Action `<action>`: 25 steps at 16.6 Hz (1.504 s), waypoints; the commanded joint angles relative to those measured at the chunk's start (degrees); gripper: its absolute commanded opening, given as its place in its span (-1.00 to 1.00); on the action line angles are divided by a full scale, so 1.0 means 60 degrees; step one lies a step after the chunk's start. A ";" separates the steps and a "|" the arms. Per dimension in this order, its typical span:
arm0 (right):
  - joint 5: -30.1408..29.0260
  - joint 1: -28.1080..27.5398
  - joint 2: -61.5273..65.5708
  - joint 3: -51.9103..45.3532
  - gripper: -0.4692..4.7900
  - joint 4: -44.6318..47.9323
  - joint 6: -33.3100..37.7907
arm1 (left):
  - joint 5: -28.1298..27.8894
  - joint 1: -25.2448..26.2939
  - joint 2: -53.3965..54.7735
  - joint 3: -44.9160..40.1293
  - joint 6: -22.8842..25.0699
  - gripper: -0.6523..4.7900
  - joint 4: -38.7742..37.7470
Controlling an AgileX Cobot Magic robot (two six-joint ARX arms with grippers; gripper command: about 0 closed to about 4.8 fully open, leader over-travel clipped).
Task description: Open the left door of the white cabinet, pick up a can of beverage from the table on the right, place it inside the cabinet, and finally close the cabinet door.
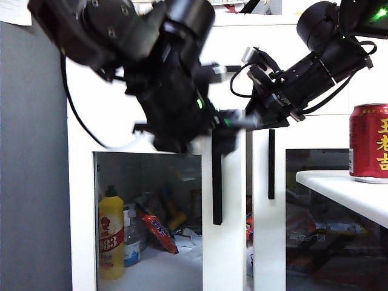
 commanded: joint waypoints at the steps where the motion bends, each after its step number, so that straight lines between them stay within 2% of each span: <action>1: -0.0648 0.0157 -0.0029 0.0015 -0.84 -0.0178 0.0091 | 0.1202 -0.0120 -0.0535 0.0055 -0.0233 1.00 -0.1169; 3: -0.0659 0.0153 -0.0029 0.0018 -0.84 -0.0379 0.0091 | 0.1759 -0.0608 -0.1271 0.0051 -0.0197 1.00 -0.3238; 5: -0.0780 0.0153 -0.0029 0.0018 -0.84 -0.0517 0.0098 | 0.1800 -0.1384 -0.2091 0.0051 -0.0240 1.00 -0.5377; 7: -0.1049 0.0149 -0.0029 0.0018 -0.84 -0.0787 0.0248 | 0.1137 -0.2222 -0.3184 0.0051 -0.0477 1.00 -0.7435; 9: -0.1082 0.0335 -0.0025 0.0011 -0.84 -0.1191 0.0259 | 0.0794 -0.2736 -0.4685 0.0051 -0.0495 1.00 -0.8473; 10: -0.1206 0.0503 -0.0033 0.0022 -0.84 -0.1096 0.0404 | 0.0856 -0.2820 -0.5632 0.0051 -0.0823 1.00 -0.9045; 12: -0.1304 0.1260 -0.0029 0.0018 -0.84 -0.0667 0.1013 | 0.1082 -0.2827 -0.7271 0.0051 -0.0903 1.00 -1.0127; 15: -0.0685 0.2776 -0.0025 0.0018 -0.84 0.0087 0.1384 | 0.1042 -0.2834 -0.9049 0.0055 -0.1078 1.00 -1.0950; 18: -0.0255 0.4113 -0.0025 0.0018 -0.84 0.0787 0.2291 | 0.1300 -0.2841 -1.0342 0.0055 -0.1490 1.00 -1.2018; 21: 0.0648 0.5366 0.0040 0.0018 -0.84 0.1814 0.2510 | 0.1282 -0.2838 -1.1570 0.0055 -0.1530 1.00 -1.2866; 23: 0.1155 0.5858 0.0073 0.0022 -0.84 0.2368 0.2514 | 0.1235 -0.2838 -1.2273 0.0055 -0.1530 1.00 -1.2950; 25: 0.1450 0.5752 -0.0248 0.0036 -0.84 0.2350 0.2619 | 0.1249 -0.2841 -1.2542 0.0055 -0.1479 1.00 -1.2939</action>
